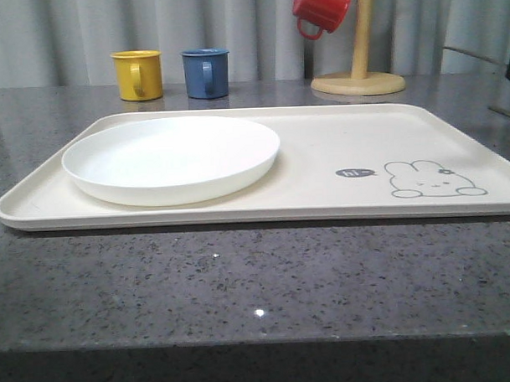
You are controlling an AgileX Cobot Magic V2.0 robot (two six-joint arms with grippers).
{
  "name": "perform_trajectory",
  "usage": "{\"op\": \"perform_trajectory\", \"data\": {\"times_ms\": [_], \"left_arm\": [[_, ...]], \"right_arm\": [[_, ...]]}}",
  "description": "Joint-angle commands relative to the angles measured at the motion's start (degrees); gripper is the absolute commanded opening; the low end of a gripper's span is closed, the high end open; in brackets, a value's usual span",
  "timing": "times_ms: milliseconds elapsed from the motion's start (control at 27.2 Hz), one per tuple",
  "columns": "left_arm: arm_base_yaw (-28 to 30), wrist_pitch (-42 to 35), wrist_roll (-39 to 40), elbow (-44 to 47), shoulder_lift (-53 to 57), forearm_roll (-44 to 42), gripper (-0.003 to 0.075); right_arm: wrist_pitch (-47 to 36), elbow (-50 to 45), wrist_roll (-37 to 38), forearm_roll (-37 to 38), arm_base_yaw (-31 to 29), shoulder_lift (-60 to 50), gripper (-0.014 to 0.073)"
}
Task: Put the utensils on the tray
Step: 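Carry the fork onto the tray beside the plate and release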
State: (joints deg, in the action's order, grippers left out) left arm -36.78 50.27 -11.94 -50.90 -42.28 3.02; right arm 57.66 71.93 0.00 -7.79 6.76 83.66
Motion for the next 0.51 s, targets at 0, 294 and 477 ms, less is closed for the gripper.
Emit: {"op": "perform_trajectory", "data": {"times_ms": [0,294,477], "left_arm": [[-0.41,-3.89,0.52,-1.33,0.17,0.37,0.0470],[-0.41,-3.89,0.52,-1.33,0.17,0.37,0.0470],[-0.41,-3.89,0.52,-1.33,0.17,0.37,0.0470]], "right_arm": [[0.51,3.72,-0.62,-2.76,3.69,-1.92,0.0038],[5.96,9.20,0.48,-2.89,12.20,3.12,0.0038],[7.40,12.03,5.07,-1.57,15.73,7.72,0.0038]]}}
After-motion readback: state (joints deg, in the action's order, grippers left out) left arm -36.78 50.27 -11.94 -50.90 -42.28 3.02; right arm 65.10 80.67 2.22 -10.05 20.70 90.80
